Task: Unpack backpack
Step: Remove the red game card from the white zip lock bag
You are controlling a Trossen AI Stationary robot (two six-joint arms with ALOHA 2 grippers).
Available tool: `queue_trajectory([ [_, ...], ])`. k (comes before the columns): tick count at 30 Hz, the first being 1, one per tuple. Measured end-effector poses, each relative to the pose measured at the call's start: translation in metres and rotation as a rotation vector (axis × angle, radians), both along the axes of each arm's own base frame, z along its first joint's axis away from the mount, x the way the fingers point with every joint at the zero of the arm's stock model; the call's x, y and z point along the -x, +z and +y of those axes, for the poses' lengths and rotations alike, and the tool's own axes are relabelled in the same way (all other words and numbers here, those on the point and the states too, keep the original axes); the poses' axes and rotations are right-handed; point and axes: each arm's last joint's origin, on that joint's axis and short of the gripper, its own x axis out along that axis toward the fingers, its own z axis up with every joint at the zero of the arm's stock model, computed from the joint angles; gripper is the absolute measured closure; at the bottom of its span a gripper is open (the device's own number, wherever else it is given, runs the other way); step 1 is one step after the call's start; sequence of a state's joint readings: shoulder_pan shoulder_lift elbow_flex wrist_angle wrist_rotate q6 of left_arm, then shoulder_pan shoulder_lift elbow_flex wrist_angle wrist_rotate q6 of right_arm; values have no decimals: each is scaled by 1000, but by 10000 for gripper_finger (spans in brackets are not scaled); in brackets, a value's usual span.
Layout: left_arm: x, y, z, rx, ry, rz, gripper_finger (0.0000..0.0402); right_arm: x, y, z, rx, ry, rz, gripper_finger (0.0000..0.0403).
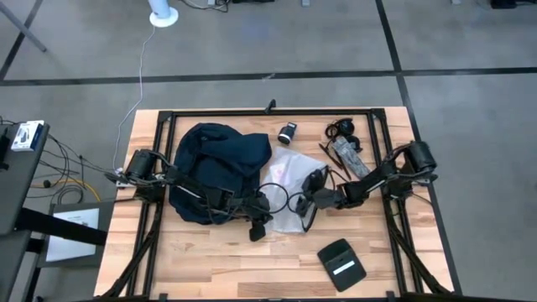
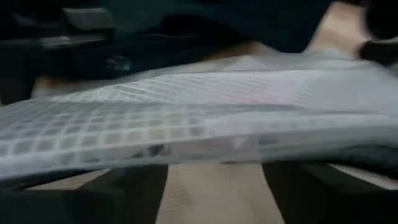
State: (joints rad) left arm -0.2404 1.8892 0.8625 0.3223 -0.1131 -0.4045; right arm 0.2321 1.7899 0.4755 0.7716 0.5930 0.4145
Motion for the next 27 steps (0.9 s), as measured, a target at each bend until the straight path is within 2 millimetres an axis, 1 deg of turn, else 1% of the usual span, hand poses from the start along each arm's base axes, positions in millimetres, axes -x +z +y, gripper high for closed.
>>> queue_trajectory([
  [3, 3, 16, 0, -17, -11, -28, 401, 0, -1, 4, -73, 48, 0, 128],
  [6, 12, 35, 4, -106, 15, -11, 401, 3, 4, 14, -113, 125, -13, 128],
  [8, 21, 45, 12, -195, 65, 34, 401, 5, 11, 24, -127, 176, -30, 130],
  [11, 29, 51, 30, -296, 138, 108, 401, 12, 17, 37, -145, 238, -6, 133],
  [14, 27, 50, 48, -338, 169, 131, 401, 19, 23, 47, -181, 271, 13, 133],
  [16, 20, 47, 56, -360, 171, 94, 401, 24, 24, 52, -192, 285, 32, 133],
  [18, 13, 39, 65, -379, 179, 82, 401, 26, 25, 56, -195, 296, 36, 134],
  [23, 5, 11, 82, -365, 231, 122, 401, 25, 23, 52, -182, 266, 41, 134],
  [25, 4, 1, 85, -358, 242, 152, 401, 25, 22, 50, -177, 252, 54, 134],
  [27, 3, -3, 86, -349, 257, 155, 401, 25, 22, 48, -175, 246, 57, 134],
])
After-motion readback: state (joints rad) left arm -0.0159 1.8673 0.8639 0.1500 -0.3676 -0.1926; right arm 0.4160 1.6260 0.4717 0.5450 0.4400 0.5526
